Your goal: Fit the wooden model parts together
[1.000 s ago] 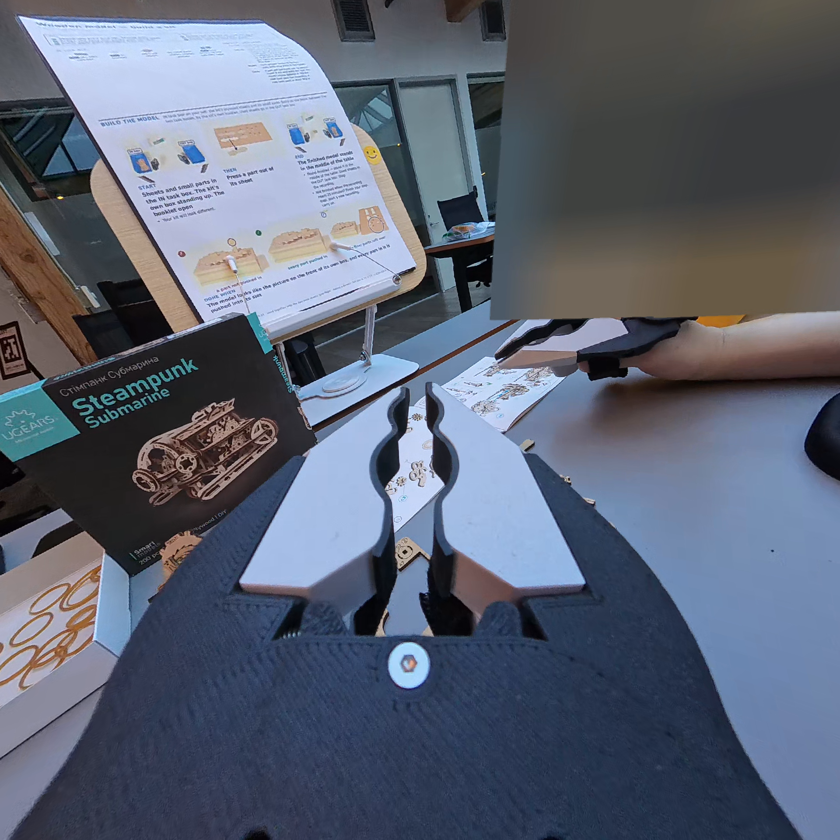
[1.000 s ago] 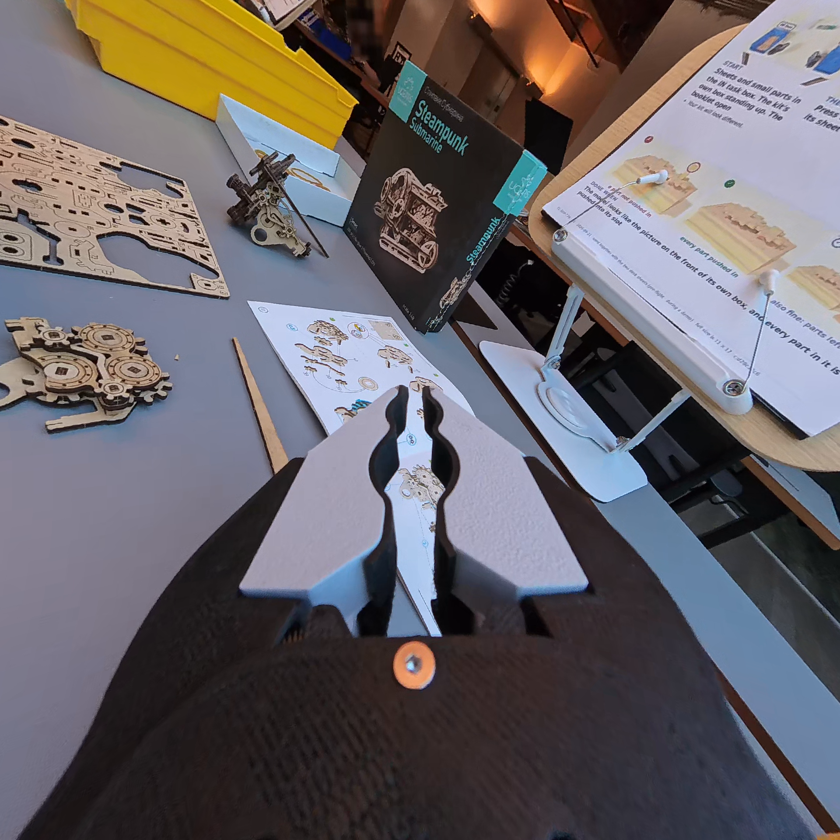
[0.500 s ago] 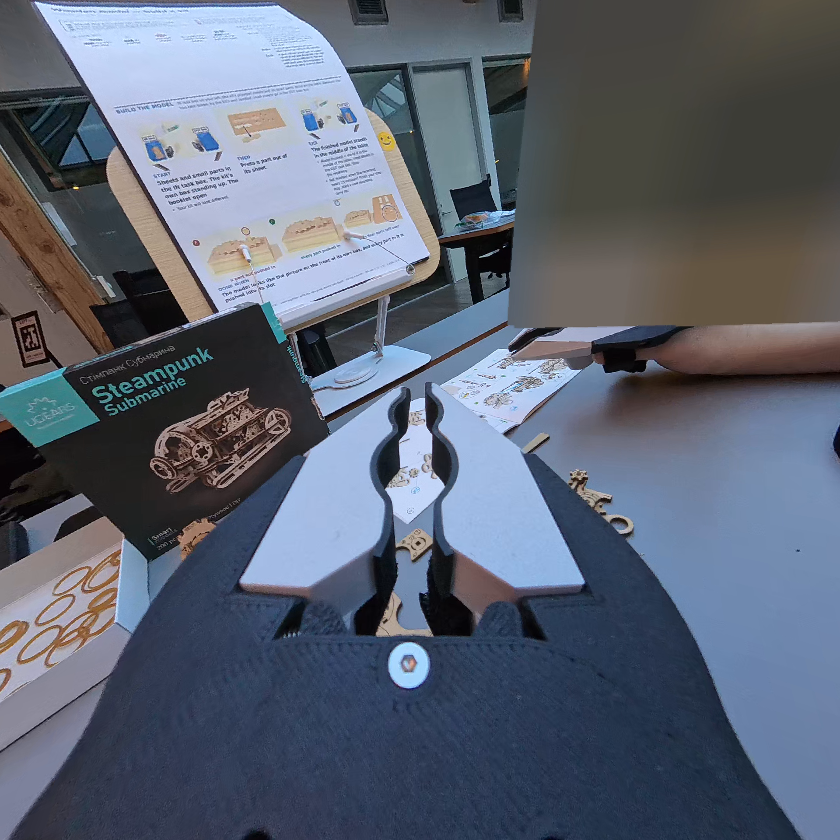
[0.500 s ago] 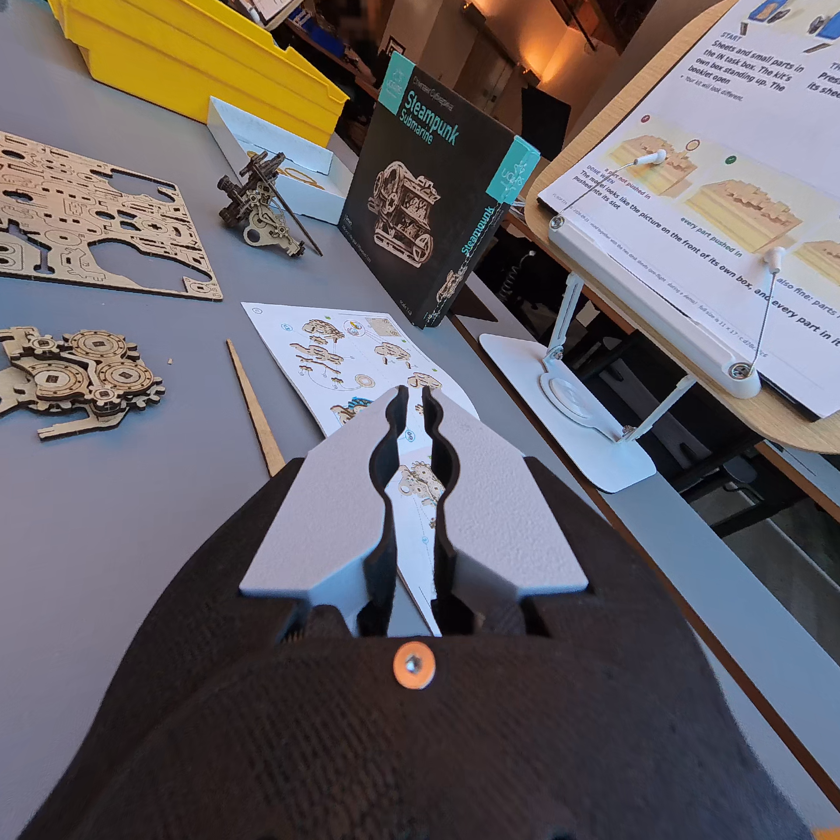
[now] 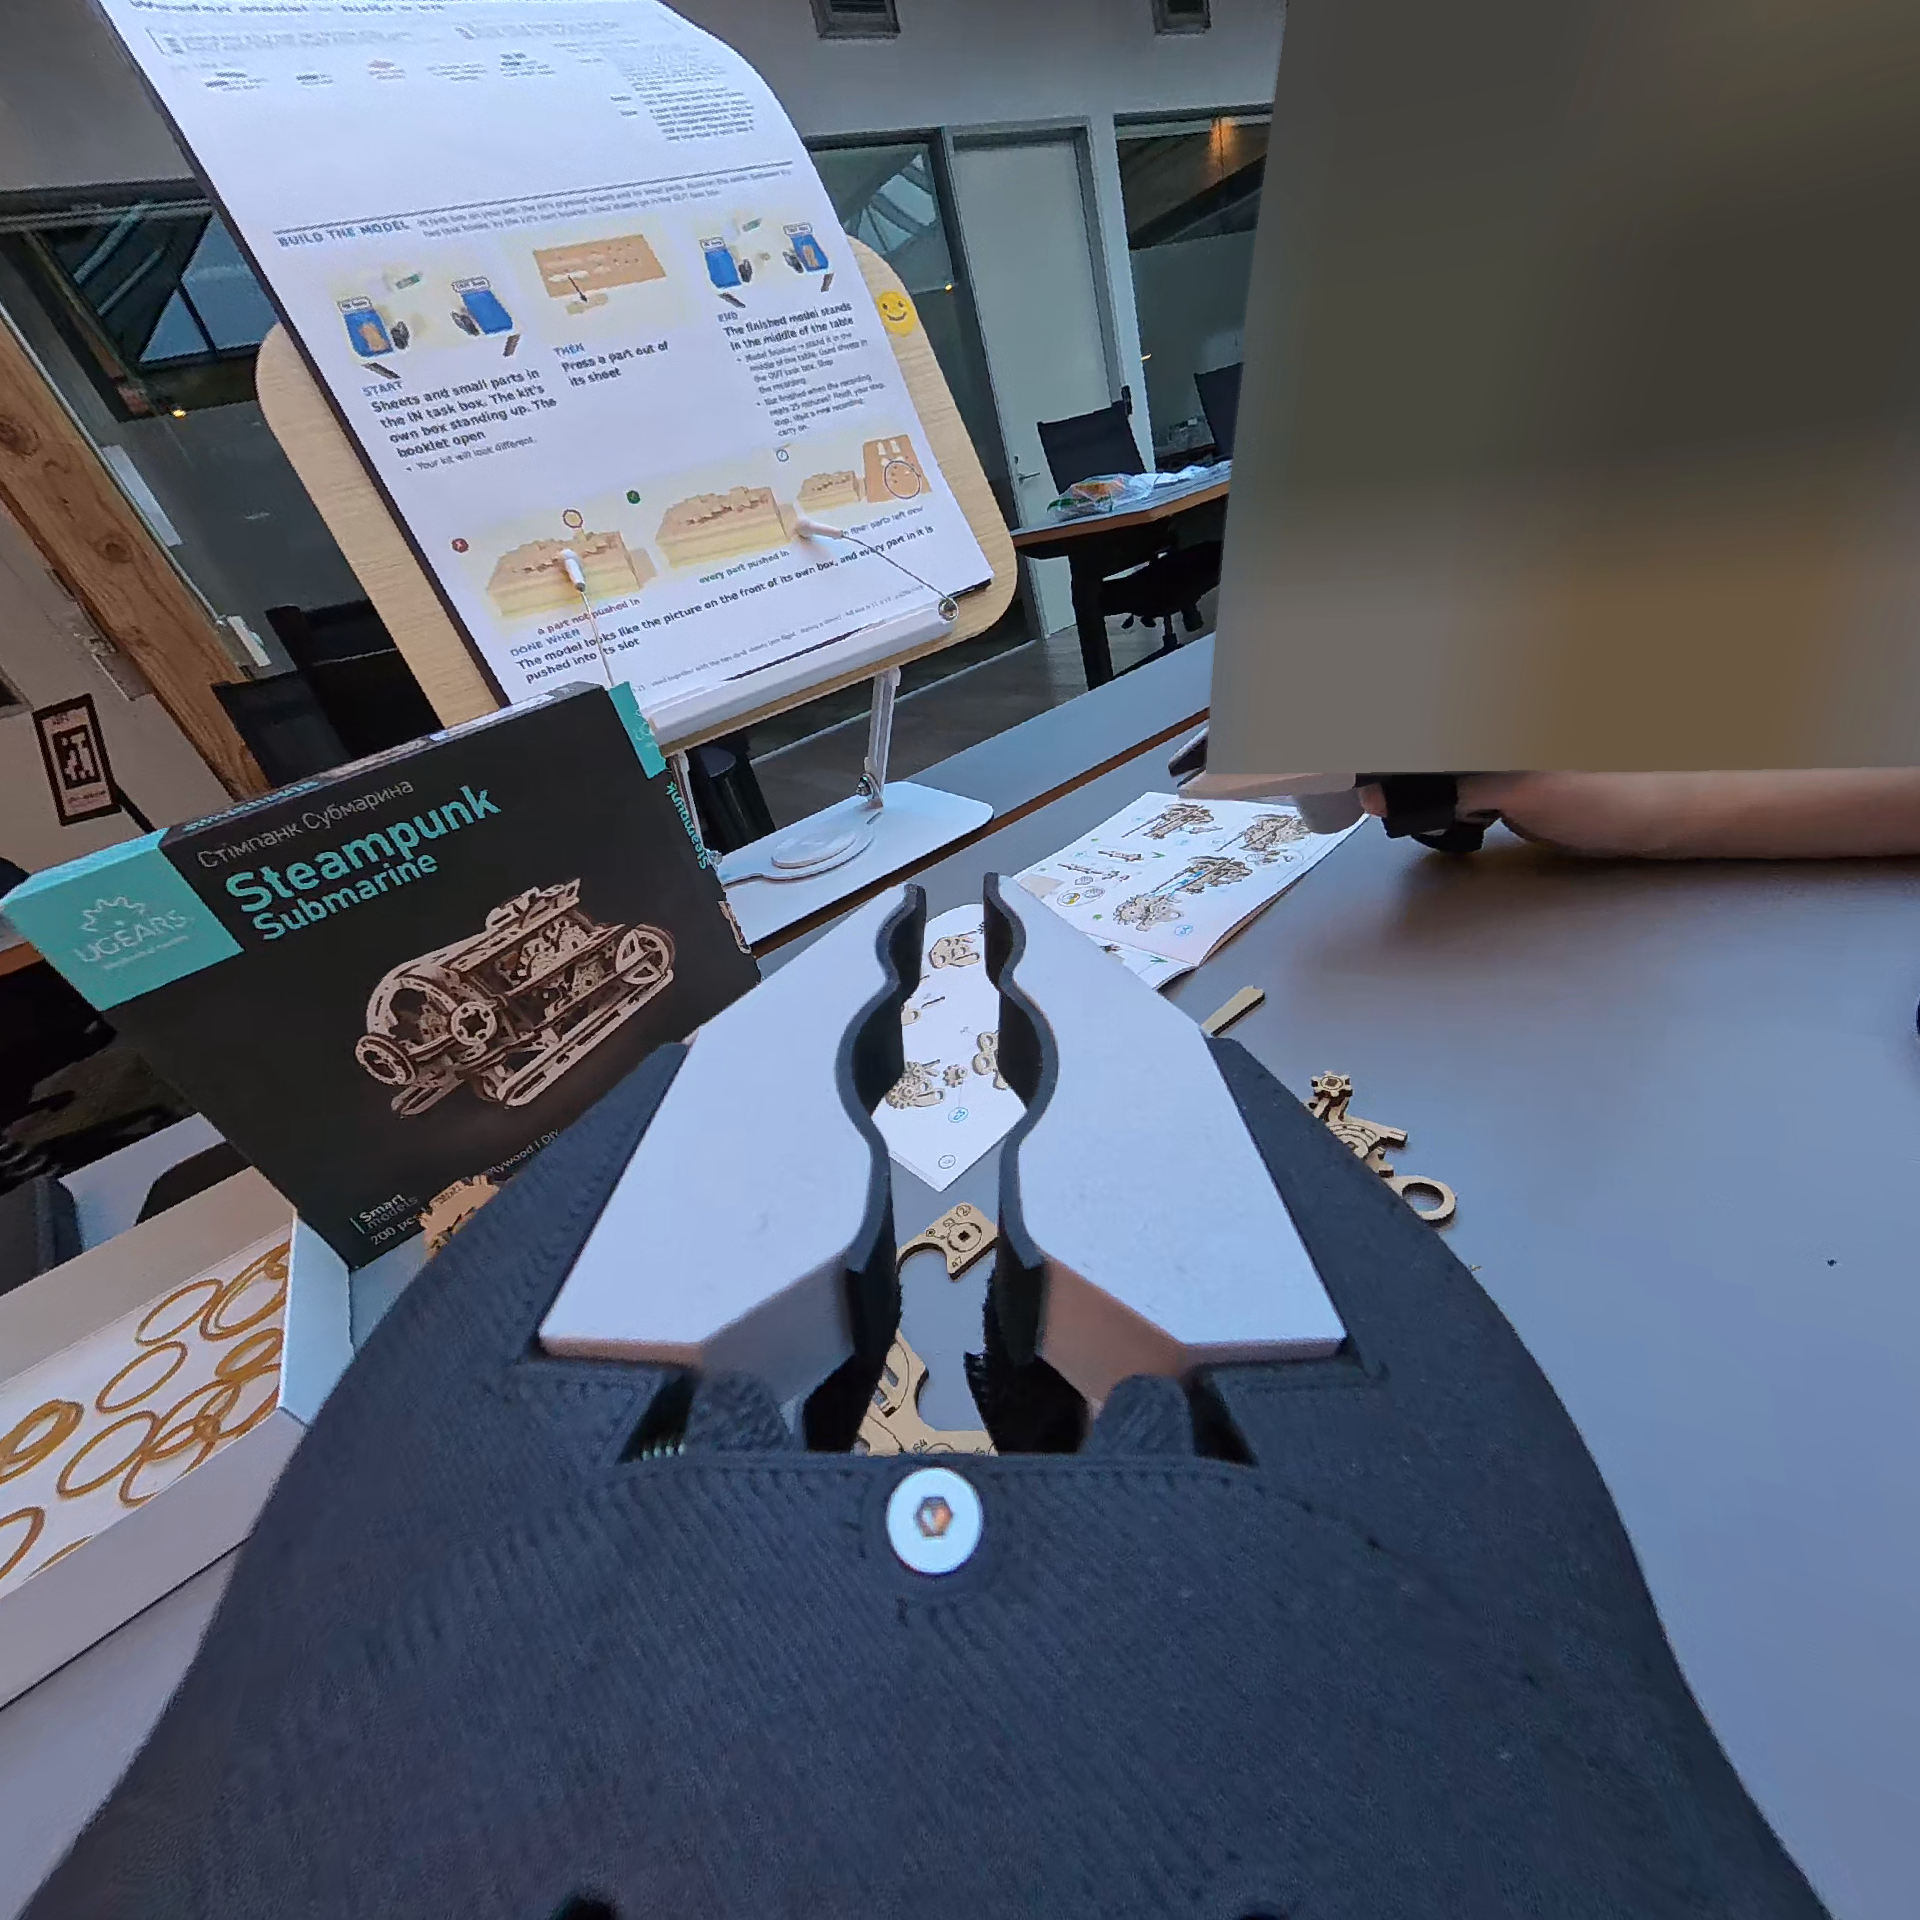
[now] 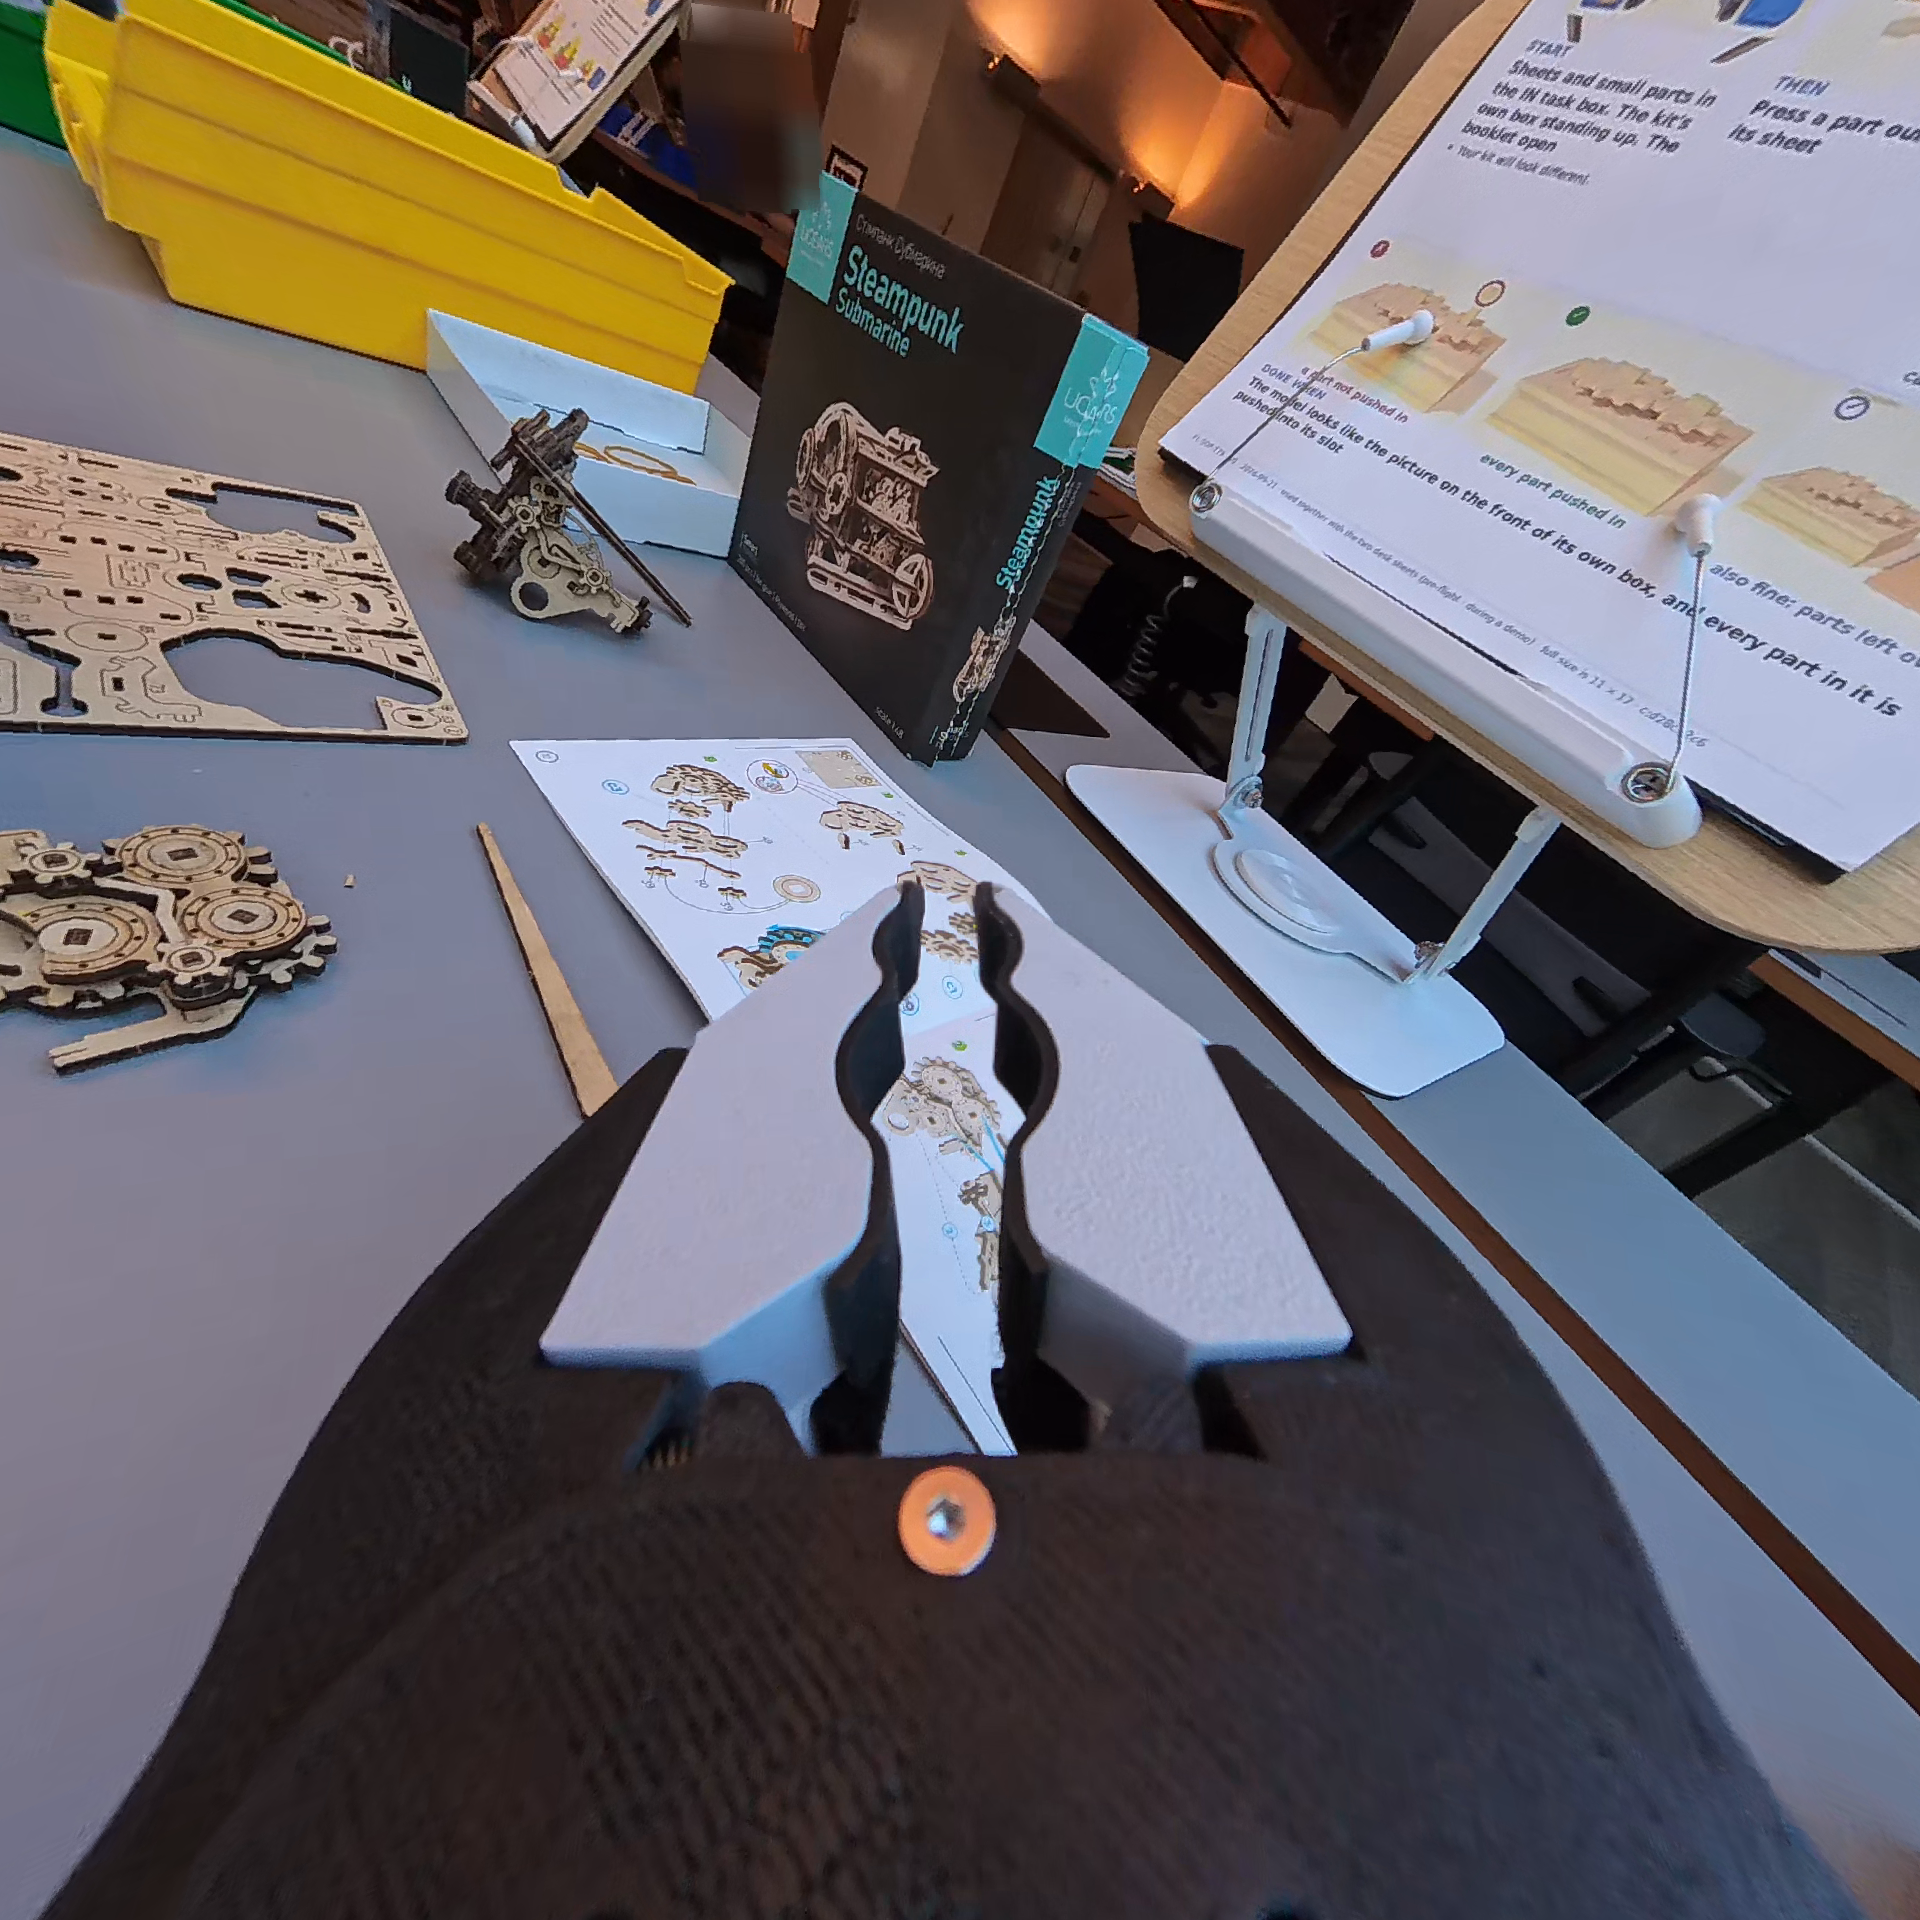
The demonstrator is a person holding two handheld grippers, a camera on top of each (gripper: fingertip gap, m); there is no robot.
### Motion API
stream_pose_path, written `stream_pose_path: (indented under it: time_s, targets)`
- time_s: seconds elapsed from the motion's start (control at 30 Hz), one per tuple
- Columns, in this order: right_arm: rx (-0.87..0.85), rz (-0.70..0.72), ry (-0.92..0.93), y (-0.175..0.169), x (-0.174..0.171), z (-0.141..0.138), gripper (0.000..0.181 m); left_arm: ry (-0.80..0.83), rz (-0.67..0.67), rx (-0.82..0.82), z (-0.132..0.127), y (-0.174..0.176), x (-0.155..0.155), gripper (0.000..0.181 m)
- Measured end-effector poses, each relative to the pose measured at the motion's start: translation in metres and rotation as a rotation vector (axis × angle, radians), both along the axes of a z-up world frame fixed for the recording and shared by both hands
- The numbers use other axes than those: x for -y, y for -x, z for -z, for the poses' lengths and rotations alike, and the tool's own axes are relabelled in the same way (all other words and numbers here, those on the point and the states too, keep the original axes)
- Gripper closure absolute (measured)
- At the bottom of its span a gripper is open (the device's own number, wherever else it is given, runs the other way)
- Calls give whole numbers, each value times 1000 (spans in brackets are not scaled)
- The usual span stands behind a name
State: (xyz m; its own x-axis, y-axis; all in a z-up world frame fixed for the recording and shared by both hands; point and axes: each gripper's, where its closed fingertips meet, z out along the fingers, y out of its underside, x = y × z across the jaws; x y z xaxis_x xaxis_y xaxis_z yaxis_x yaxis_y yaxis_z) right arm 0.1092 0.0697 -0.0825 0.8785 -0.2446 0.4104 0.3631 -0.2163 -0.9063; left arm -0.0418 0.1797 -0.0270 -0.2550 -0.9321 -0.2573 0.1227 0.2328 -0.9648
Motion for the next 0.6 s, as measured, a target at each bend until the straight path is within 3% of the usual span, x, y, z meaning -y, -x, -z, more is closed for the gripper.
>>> stream_pose_path:
  time_s: [0.6]
  targets:
    - [-40,9,-86,0,7,-10,171,22,-64,23,-8,2,-20,168]
